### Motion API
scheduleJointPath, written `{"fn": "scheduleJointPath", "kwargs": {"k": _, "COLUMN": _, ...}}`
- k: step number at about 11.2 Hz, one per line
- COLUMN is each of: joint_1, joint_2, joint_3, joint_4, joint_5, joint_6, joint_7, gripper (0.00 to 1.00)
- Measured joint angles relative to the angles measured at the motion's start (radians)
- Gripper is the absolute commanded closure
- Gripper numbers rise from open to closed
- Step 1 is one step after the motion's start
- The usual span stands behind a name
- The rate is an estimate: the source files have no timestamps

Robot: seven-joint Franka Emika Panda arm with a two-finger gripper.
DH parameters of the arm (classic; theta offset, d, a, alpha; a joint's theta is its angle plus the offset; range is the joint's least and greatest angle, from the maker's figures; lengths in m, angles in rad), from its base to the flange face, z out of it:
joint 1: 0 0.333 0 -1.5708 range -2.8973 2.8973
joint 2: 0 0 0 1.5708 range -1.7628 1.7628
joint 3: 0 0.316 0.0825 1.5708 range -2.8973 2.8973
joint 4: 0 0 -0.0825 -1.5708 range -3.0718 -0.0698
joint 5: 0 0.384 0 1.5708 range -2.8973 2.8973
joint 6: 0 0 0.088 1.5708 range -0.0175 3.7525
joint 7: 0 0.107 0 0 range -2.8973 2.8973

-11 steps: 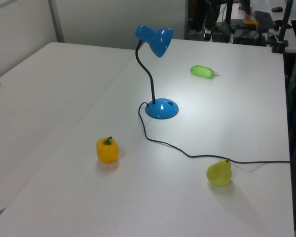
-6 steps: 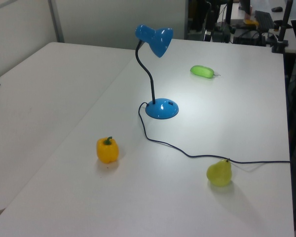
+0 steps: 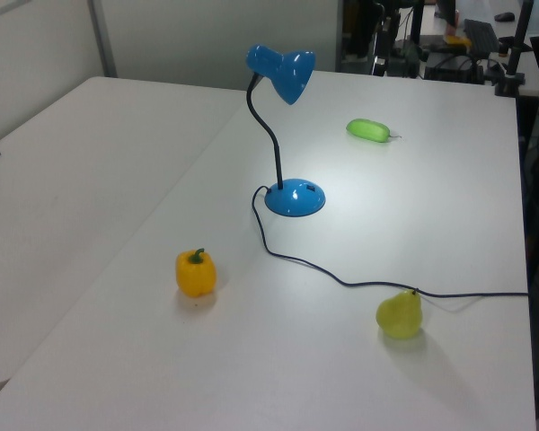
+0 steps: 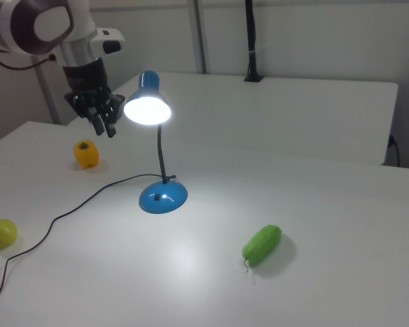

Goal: Turn off lamp

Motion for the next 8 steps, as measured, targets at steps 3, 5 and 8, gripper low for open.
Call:
{"fn": "scheduleJointPath", "kwargs": {"k": 3, "joint_1": 0.002, "joint_2": 0.000, "joint_3": 0.000, "joint_4": -0.001, "joint_5": 0.000, "joint_6": 0.000, "joint_7": -0.017, "gripper": 1.00}}
{"fn": "scheduleJointPath", "kwargs": {"k": 5, "joint_1": 0.003, "joint_2": 0.000, "joint_3": 0.000, "joint_4": -0.002, "joint_5": 0.000, "joint_6": 0.000, "joint_7": -0.024, "gripper": 1.00}}
{"fn": "scheduleJointPath", "kwargs": {"k": 8, "joint_1": 0.003, "joint_2": 0.001, "joint_3": 0.000, "joint_4": -0.010, "joint_5": 0.026, "joint_6": 0.000, "joint_7": -0.037, "gripper": 1.00}}
